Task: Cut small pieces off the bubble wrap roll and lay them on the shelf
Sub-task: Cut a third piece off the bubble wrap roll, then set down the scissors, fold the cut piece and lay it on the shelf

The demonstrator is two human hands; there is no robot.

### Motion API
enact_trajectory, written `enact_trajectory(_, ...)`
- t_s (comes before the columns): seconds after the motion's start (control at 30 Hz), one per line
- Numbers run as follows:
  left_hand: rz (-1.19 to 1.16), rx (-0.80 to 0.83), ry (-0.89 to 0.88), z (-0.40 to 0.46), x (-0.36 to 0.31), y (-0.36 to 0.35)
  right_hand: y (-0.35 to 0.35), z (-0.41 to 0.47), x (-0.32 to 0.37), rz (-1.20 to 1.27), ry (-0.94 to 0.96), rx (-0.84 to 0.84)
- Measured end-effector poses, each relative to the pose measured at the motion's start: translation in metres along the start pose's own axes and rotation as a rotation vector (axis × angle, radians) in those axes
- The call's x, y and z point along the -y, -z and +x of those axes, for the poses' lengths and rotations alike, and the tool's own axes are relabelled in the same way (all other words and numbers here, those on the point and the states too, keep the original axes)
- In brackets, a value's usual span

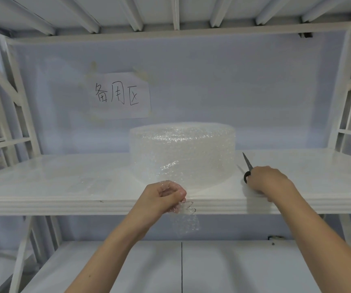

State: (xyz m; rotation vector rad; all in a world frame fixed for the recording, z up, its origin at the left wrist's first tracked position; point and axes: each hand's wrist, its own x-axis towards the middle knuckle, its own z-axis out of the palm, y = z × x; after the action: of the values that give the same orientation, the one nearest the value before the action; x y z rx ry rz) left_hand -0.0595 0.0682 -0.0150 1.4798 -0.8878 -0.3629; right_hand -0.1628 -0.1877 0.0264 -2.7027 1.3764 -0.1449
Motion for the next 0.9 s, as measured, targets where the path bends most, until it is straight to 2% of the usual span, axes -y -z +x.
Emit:
enact_trajectory(0.07, 0.003, -0.008, 0.001, -0.001, 0.0, 0.001, 0.001, -0.001, 0.005, -0.039, 0.013, -0.012)
enact_trajectory(0.13, -0.004, -0.015, 0.006, -0.001, 0.001, 0.003, -0.002, -0.002, 0.008, -0.061, 0.017, -0.099)
enact_trajectory(0.23, -0.028, -0.027, 0.009, -0.001, 0.003, 0.008, -0.011, -0.011, 0.014, -0.089, 0.087, -0.396)
enact_trajectory(0.27, -0.038, -0.035, 0.007, 0.0, 0.003, 0.011, -0.013, -0.017, 0.019, -0.001, 0.173, -0.478)
enact_trajectory(0.3, -0.046, -0.047, 0.006, 0.001, 0.003, 0.013, -0.014, -0.026, 0.027, 0.159, 0.283, -0.488)
enact_trajectory(0.33, -0.051, -0.062, 0.007, 0.002, 0.003, 0.015, -0.013, -0.038, 0.038, 0.375, 0.403, -0.415)
enact_trajectory(0.4, -0.054, -0.087, 0.008, 0.004, 0.002, 0.021, -0.009, -0.068, 0.063, 0.76, 0.591, -0.119)
enact_trajectory(0.47, -0.063, -0.092, 0.009, 0.003, -0.001, 0.025, -0.01, -0.092, 0.086, 0.887, 0.693, 0.092)
enact_trajectory(0.53, -0.089, -0.098, 0.017, 0.0, -0.003, 0.031, -0.014, -0.103, 0.103, 0.854, 0.728, 0.084)
enact_trajectory(0.6, -0.099, -0.125, 0.023, -0.005, -0.003, 0.039, -0.019, -0.105, 0.115, 0.926, 0.725, 0.07)
enact_trajectory(0.8, -0.183, -0.225, 0.016, -0.016, 0.002, 0.066, -0.032, -0.101, 0.142, 1.295, 0.64, 0.234)
enact_trajectory(0.9, -0.228, -0.301, 0.004, -0.019, 0.007, 0.076, -0.037, -0.101, 0.153, 1.364, 0.613, 0.303)
